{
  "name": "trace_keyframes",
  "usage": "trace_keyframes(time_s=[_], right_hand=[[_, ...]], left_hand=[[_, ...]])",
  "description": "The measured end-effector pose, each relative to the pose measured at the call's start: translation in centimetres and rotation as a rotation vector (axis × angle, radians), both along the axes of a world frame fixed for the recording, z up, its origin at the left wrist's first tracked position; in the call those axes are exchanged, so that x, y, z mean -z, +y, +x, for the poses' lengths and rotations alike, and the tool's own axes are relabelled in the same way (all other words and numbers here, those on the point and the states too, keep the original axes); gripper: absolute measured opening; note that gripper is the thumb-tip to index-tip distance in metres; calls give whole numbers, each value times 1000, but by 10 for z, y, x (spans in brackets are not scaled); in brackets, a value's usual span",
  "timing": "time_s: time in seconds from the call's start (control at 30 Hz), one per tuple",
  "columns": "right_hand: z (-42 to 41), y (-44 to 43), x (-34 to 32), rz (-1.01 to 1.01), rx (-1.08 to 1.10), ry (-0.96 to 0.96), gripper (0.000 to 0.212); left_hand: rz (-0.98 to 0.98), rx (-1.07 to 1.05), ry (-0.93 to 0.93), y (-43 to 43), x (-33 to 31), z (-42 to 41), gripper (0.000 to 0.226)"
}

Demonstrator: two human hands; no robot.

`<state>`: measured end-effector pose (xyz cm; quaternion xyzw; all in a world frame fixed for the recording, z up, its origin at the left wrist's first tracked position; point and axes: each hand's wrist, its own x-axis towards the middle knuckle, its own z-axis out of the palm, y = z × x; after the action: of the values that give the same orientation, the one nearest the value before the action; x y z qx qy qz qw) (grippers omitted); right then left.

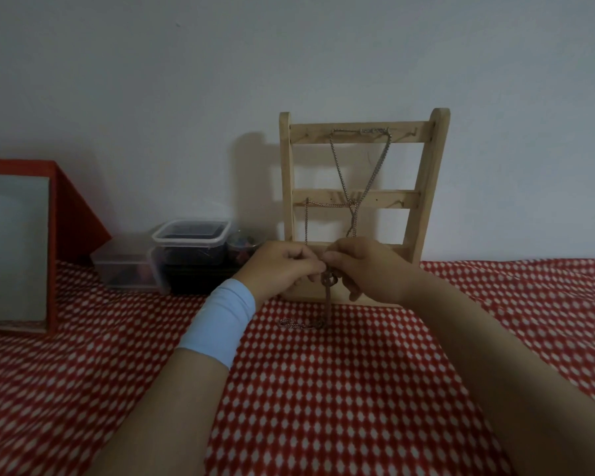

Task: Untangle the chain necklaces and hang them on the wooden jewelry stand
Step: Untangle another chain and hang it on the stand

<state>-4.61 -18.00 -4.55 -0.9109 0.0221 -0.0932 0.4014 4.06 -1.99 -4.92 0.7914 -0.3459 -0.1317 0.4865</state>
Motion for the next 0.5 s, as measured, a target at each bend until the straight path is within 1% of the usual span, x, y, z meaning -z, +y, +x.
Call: trace_keyframes(time_s=[0.07, 0.13, 0.23, 0.3, 0.33, 0.37, 0.4, 0.5], right_hand=[[-1, 1, 1, -35, -20, 3, 25], [-1, 2, 1, -89, -33, 11, 29], [-2, 4, 0, -268, -60, 56, 29], [-2, 2, 0, -429, -94, 65, 30], [-2, 0, 0, -472, -102, 67, 29], [-3, -1, -1, -471, -97, 65, 28], [-3, -3, -3, -426, -78, 56, 27], [-2, -5, -4, -109, 15, -6, 22]], left_hand=[[13, -29, -4, -1, -1, -1, 13], [-6, -61, -26, -1, -2, -2, 13], [-56, -83, -76, -2, -1, -5, 13], [-17, -62, -104, -4, 3, -6, 13], [5, -42, -107, -5, 5, -6, 15], [18, -18, -92, -6, 7, -5, 16], [20, 11, -60, -6, 6, -5, 16], [-29, 117, 91, -4, 2, -7, 9]])
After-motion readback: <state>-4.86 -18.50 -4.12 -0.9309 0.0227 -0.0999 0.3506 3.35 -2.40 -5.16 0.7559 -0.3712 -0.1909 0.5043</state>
